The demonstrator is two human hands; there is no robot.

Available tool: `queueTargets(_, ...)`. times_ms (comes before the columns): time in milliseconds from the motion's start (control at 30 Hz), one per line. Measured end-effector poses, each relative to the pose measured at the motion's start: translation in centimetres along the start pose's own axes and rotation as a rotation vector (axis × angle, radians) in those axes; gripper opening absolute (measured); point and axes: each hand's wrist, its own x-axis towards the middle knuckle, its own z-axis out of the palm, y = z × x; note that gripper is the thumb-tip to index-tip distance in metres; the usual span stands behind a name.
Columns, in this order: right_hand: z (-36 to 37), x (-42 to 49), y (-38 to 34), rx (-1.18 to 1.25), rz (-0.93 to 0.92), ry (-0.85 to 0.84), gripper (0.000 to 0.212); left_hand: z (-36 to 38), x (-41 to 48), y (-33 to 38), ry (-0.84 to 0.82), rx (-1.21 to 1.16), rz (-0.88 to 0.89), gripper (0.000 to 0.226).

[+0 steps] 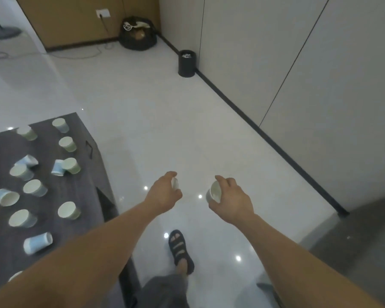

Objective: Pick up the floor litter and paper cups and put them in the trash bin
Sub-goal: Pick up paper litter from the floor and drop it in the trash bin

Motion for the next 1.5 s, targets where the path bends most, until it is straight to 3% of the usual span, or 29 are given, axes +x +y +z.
queueTargets(467,-8.8,26.6,-1.0,-0.025,-0.028,0.044,0.072,-7.6,25.9,7.1,0.016,0.079,0.053,0.061)
queueTargets(1000,-19.8,64.1,-1.3,-0.022,-0.227,0.073,0.073,-15.2,58.4,18.4,0.161,0.071,-0.012,0.061)
queueTargets(1500,-27.3,97.7,0.3,-0.064,-0.145,0.009,0.072,-20.8,93.2,23.1,0.092,-0.023,-0.041,0.061)
